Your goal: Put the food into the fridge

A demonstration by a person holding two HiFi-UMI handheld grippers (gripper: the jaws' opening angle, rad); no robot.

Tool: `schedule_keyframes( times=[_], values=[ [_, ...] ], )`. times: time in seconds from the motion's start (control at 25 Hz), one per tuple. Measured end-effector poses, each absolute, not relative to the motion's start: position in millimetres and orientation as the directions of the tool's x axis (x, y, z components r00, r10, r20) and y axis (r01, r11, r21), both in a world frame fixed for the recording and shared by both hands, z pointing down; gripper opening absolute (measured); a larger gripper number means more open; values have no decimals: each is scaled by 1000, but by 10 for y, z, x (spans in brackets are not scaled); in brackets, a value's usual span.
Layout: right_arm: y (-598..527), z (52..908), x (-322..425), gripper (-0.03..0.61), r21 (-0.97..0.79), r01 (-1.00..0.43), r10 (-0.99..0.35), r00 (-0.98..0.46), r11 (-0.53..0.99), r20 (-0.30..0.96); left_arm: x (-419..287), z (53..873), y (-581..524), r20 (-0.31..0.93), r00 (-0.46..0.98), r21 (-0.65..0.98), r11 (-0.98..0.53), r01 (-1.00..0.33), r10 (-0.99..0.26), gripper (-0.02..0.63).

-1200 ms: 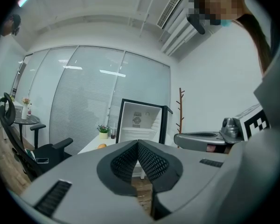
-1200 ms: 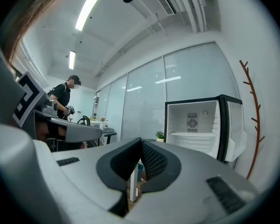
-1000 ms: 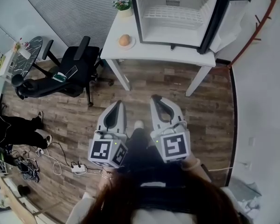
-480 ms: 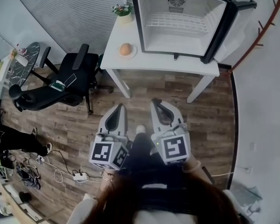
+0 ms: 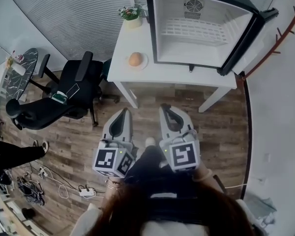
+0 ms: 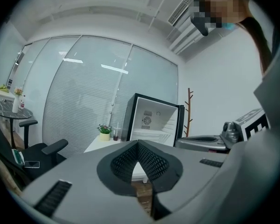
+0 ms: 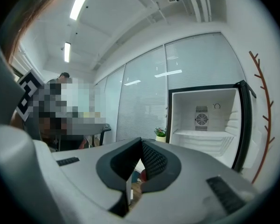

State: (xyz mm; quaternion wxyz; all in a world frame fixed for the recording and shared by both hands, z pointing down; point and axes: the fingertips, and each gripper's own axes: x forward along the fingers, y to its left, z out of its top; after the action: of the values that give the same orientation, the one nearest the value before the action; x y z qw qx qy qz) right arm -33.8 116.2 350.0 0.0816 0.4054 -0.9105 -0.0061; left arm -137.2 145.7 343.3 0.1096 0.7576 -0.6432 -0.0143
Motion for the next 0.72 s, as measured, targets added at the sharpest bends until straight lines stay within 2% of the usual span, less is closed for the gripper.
schedule_keyframes(
  times=[0.72],
  values=[
    [431, 3630, -1044, -2, 117, -787, -792, -583, 606, 182, -2229, 3621, 701, 128, 204, 199, -176, -964, -971, -8]
  ],
)
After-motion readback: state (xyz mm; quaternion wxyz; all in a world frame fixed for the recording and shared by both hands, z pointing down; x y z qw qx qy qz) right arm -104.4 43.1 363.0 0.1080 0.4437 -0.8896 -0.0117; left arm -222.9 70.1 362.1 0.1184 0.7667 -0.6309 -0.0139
